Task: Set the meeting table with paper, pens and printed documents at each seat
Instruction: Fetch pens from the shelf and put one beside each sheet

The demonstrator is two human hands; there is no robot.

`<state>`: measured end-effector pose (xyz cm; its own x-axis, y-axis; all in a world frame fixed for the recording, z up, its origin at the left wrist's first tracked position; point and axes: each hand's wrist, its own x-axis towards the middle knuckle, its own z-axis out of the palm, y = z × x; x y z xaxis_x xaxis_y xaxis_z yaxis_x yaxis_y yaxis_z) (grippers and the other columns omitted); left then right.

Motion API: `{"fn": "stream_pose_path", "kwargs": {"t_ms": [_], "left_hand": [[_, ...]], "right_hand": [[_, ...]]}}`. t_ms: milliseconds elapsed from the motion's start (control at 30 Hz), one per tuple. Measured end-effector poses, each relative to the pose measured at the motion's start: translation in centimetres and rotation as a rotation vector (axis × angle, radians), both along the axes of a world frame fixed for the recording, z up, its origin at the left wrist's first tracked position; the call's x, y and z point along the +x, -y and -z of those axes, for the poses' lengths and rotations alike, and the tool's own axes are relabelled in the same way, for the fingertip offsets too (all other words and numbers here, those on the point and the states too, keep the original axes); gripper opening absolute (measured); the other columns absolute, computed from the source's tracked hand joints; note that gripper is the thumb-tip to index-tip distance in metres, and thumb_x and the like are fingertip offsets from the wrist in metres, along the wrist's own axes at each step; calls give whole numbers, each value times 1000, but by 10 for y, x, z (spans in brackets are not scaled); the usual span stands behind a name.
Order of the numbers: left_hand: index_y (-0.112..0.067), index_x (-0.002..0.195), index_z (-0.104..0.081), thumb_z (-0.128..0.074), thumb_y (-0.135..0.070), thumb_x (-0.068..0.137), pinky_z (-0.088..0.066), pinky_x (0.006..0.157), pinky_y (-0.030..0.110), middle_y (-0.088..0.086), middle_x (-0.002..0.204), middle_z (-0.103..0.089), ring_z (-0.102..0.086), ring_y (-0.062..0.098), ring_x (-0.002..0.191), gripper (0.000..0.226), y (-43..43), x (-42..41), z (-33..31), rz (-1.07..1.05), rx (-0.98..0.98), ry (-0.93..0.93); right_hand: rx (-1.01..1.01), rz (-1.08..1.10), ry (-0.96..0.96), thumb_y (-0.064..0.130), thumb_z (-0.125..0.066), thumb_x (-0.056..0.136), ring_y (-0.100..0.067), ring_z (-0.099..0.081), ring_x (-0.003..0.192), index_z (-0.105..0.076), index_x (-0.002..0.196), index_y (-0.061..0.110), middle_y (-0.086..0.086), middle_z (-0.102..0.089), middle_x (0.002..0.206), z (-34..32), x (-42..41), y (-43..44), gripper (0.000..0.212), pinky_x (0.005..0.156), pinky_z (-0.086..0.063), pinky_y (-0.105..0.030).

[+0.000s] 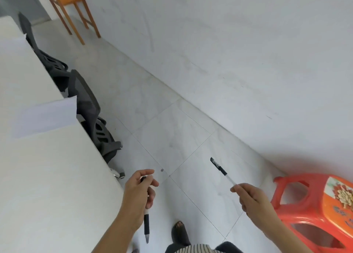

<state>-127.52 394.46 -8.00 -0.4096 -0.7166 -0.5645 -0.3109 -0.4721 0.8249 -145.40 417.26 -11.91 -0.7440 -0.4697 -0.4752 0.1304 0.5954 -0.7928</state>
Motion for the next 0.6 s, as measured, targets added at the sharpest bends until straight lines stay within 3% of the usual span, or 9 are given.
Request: {"fn": "stream_pose_path", "kwargs": {"t_ms": [200, 600], "left_hand": [[-6, 97, -64, -52, -6, 95, -27, 35, 20, 13, 73, -59, -39, 15, 45, 12, 78, -65, -10, -2, 0, -19], [-6, 96, -64, -52, -4, 95, -27, 33, 19, 13, 69, -61, -39, 15, 41, 13, 213, -191, 0, -303, -54, 36]], "right_hand": [[6, -97, -40, 18, -53, 97, -7, -36, 40, -70, 79, 13, 6, -38, 48, -5, -80, 87, 25, 44, -31, -16], [3, -438, -55, 20, -55, 96, -16, -36, 52, -70, 78, 16, 2, -39, 54, -6, -284, 302, 25, 54, -32, -29]]}}
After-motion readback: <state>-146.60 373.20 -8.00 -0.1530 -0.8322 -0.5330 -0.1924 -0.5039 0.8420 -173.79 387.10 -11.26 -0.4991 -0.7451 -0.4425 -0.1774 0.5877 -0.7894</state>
